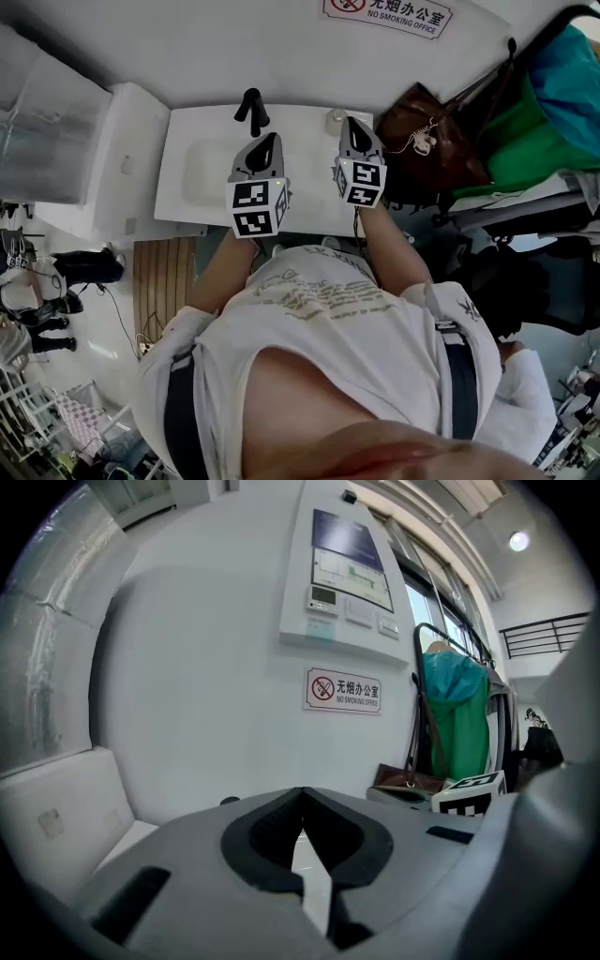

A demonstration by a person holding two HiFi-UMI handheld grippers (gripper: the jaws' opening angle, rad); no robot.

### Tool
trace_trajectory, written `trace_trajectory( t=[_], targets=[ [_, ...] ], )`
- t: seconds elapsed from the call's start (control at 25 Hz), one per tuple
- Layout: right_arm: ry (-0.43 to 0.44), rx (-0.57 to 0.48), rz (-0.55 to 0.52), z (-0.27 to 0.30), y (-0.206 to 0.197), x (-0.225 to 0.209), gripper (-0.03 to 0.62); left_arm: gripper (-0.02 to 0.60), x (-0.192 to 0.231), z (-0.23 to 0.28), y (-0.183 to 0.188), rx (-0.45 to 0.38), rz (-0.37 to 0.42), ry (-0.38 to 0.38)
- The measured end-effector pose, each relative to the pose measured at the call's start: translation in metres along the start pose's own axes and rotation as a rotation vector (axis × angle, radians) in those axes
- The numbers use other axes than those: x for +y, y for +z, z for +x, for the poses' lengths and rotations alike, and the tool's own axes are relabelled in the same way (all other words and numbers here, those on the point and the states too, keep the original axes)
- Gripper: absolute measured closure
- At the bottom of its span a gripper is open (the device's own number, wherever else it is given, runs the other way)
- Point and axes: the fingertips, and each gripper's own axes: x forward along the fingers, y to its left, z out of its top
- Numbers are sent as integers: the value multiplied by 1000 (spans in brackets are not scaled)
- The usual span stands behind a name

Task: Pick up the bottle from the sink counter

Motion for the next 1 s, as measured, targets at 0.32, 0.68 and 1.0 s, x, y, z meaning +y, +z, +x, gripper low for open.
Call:
trace_trajectory(
  t=[0.32,0.68,1.0],
  targets=[
    [10,57,4,33,-34,-14,571,560,6,4,-1,12,9,54],
    [121,107,-15,57,-71,-1,410,560,8,7,-17,53,14,98],
    [76,204,-41,78,-108,-10,344,560,19,0,-19,62,14,144]
  ],
)
